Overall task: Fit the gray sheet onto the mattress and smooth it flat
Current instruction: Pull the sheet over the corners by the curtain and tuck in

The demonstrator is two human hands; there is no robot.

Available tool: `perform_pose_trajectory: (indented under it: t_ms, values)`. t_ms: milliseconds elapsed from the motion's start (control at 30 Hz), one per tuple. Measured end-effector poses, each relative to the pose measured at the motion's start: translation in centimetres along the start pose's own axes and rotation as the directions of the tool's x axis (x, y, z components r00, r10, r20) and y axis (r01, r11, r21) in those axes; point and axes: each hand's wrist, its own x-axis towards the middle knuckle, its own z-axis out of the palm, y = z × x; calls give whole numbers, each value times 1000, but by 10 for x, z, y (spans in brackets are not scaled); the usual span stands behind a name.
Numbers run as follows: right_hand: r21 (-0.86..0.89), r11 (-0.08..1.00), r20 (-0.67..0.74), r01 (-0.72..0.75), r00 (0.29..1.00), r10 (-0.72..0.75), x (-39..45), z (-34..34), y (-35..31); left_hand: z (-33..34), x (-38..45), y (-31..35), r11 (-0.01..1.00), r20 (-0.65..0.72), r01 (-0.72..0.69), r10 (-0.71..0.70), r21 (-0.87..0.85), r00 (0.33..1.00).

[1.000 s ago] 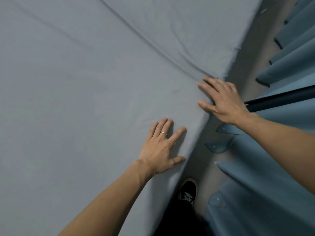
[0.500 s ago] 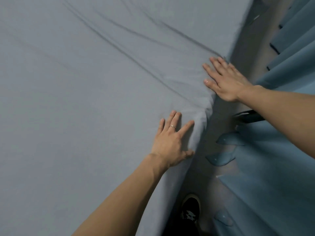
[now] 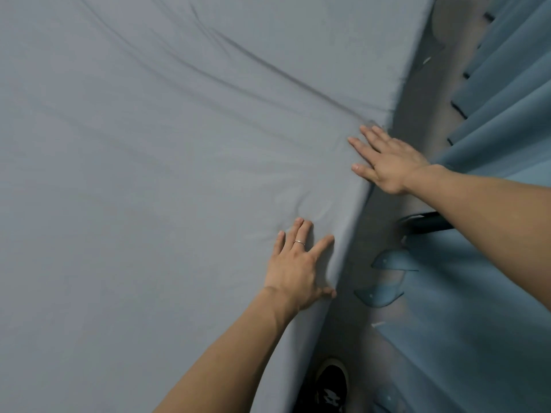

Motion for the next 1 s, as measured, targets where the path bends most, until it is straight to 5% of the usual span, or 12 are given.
perform_pose_trajectory:
  t_ms: [133, 233, 400, 567, 800, 1000]
  values:
    - [97, 990, 20, -105, 994, 104, -34, -38, -36, -40, -4, 2, 1000, 85, 20, -19, -10, 996]
    - [210, 969, 90, -131, 989, 114, -81, -78, -74, -101, -32, -2, 988, -1, 68, -69, -140, 998]
    - [119, 991, 267, -62, 963, 29, -156, -172, -133, -231, -124, -31, 948, -61, 183, -205, -259, 977]
    - [172, 983, 177, -67, 984, 36, -183, -283, -186, -326, -203, -71, 907, -65, 276, -311, -318, 948]
    - [272, 960, 35, -72, 997, 65, -173, -340, -215, -355, -234, -85, 856, -99, 295, -368, -424, 925]
    - [263, 957, 111, -125, 989, 98, -127, -316, -152, -354, -177, -80, 856, -51, 281, -335, -434, 941]
